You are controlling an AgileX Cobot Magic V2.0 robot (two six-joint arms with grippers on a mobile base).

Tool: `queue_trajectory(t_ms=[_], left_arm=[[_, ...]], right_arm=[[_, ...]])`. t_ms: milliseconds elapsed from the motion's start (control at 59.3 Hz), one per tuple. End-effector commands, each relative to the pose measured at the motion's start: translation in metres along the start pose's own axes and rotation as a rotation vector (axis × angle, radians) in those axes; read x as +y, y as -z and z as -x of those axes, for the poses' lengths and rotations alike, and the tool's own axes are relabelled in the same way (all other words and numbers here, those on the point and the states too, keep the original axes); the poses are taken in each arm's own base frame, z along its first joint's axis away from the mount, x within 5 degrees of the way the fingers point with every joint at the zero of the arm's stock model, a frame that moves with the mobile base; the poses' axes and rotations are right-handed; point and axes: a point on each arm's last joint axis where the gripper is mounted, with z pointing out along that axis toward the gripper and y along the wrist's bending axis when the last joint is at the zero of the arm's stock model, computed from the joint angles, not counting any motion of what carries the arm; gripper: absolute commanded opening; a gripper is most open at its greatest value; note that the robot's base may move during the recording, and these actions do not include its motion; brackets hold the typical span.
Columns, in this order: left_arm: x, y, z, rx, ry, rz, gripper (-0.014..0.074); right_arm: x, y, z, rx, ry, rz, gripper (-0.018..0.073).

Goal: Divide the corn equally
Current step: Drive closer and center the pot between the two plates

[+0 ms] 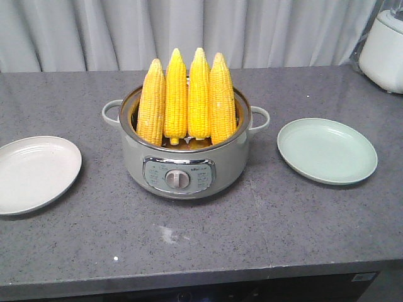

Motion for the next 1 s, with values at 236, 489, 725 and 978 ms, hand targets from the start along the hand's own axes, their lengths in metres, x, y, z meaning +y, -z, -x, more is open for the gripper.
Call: queue_trajectory(t_ms=[236, 489, 725, 978], left_arm=[[0.0021, 0.0010, 0.0030, -0.072, 0.013, 0.027, -0.0006], [0.0021, 0.0010, 0.0030, -0.072, 0.013, 0.027, -0.0006], [0.0021, 0.0010, 0.0030, -0.072, 0.013, 0.027, -0.0006], [0.0021, 0.0010, 0.0030, -0.072, 0.013, 0.027, -0.0006]], right_arm=[[0.0006, 0.0006, 0.0032, -0.069, 0.010, 0.006, -0.0003], [0.0006, 0.0006, 0.0032, -0.069, 0.010, 0.006, -0.0003], [0.0006, 0.0006, 0.0032, -0.069, 0.010, 0.006, -0.0003], [0.0006, 0.0006, 0.0032, -0.069, 0.010, 0.006, -0.0003]])
